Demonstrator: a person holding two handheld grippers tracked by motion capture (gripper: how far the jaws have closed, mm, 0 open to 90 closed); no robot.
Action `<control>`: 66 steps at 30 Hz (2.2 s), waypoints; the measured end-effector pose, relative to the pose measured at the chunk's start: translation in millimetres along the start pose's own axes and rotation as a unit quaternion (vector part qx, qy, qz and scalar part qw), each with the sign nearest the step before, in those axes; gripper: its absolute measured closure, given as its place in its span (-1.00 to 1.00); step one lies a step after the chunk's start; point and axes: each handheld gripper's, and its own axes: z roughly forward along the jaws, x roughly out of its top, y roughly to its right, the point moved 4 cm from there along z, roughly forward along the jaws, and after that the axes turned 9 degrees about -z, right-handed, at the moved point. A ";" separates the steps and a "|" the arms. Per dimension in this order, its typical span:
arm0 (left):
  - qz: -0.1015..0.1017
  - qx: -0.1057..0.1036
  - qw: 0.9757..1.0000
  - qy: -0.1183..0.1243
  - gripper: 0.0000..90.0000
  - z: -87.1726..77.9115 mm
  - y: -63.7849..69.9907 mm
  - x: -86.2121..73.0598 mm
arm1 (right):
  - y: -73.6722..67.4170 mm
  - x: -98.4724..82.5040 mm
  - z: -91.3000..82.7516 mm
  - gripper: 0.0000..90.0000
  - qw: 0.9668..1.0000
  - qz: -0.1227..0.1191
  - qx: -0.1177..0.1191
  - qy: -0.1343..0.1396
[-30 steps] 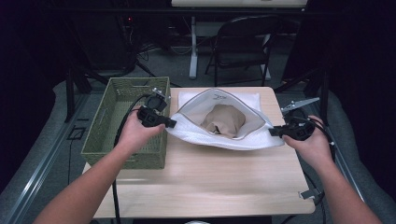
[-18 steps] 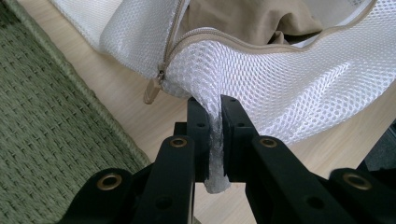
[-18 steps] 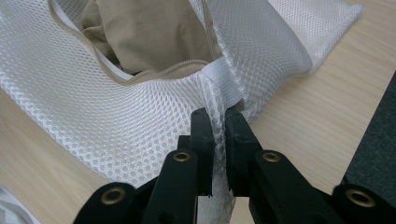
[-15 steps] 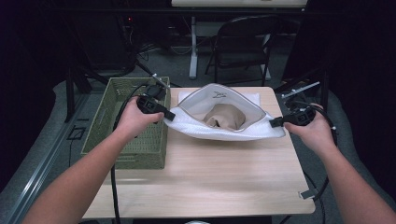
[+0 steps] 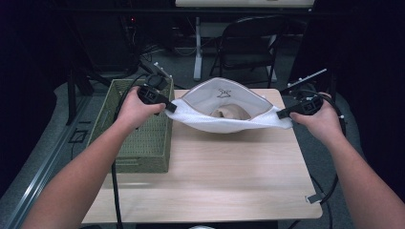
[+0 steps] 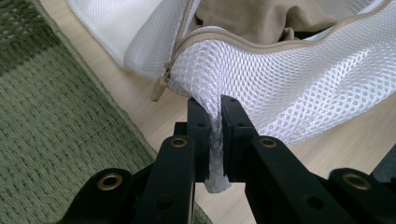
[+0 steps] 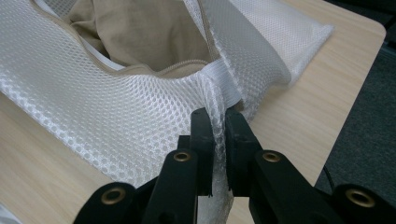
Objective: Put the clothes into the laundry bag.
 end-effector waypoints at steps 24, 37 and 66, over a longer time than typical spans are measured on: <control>-0.001 0.008 0.999 0.045 0.87 -23.5 -2.1 12.6 | 10.3 25.1 -26.6 0.86 0.997 -0.015 -0.052 0.057; -0.001 0.009 0.998 0.067 0.87 -31.1 -3.1 16.7 | 15.9 31.6 -34.2 0.86 0.995 -0.013 -0.069 0.076; 0.008 -0.042 0.998 0.047 0.87 3.9 7.6 -44.9 | -4.2 -36.7 -9.9 0.85 0.998 -0.005 -0.026 0.056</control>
